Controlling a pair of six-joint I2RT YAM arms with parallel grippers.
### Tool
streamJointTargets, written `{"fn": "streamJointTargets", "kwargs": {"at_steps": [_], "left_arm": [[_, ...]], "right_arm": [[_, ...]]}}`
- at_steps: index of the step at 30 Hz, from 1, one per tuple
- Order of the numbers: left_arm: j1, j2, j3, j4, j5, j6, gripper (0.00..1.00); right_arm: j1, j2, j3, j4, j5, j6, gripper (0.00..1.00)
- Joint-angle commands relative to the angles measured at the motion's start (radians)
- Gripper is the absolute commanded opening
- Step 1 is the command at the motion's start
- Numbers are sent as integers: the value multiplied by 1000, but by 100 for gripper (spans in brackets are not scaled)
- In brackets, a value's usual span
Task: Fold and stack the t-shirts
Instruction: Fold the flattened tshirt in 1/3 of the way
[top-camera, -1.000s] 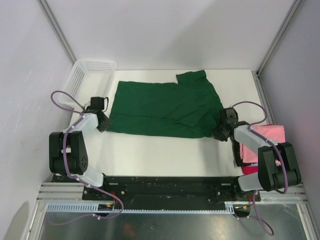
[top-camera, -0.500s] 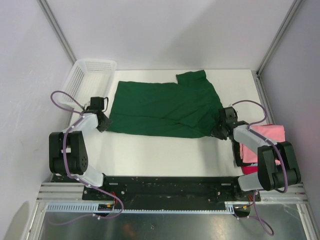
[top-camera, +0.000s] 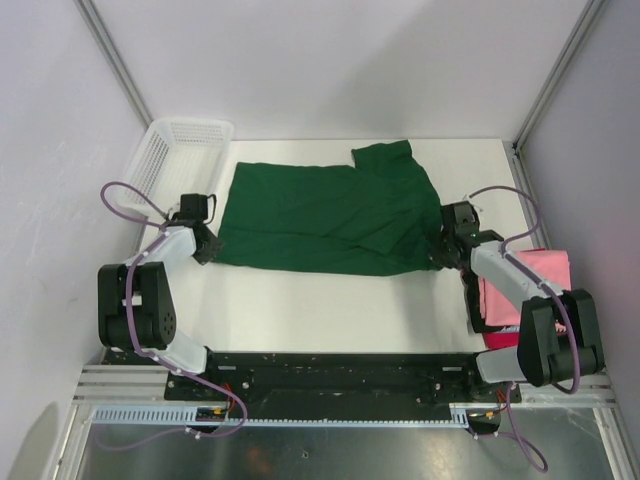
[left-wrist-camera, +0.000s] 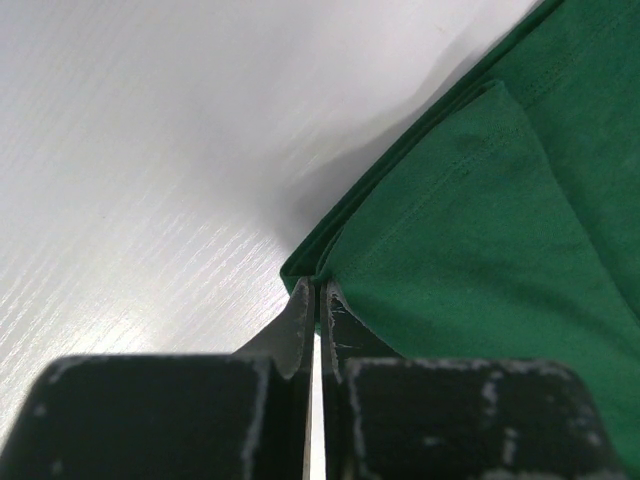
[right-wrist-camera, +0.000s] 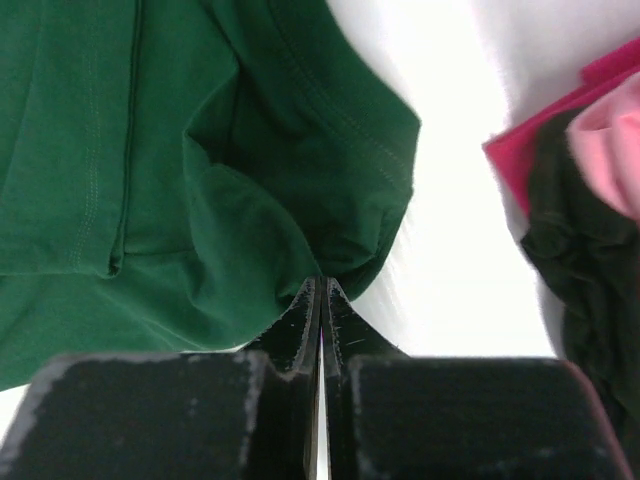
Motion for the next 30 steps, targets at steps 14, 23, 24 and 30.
{"fn": "streamJointTargets", "kwargs": {"at_steps": [14,23,24,30], "left_arm": [[12,-91,-77,-40,-49,-9,0],[12,-94,-77,-43,-44,-9,0],[12,-93,-76,-43,-43,-8,0],[11,-92,-72,-44,-43,-4,0]], "right_arm": [[-69,-79,40,-283,74,-112,0],[-53,-82,-6,-132,-29,-32,35],[-49,-87,-6,-115,-40,-21,36],[6,-112,-1,-43,-36,54,14]]}}
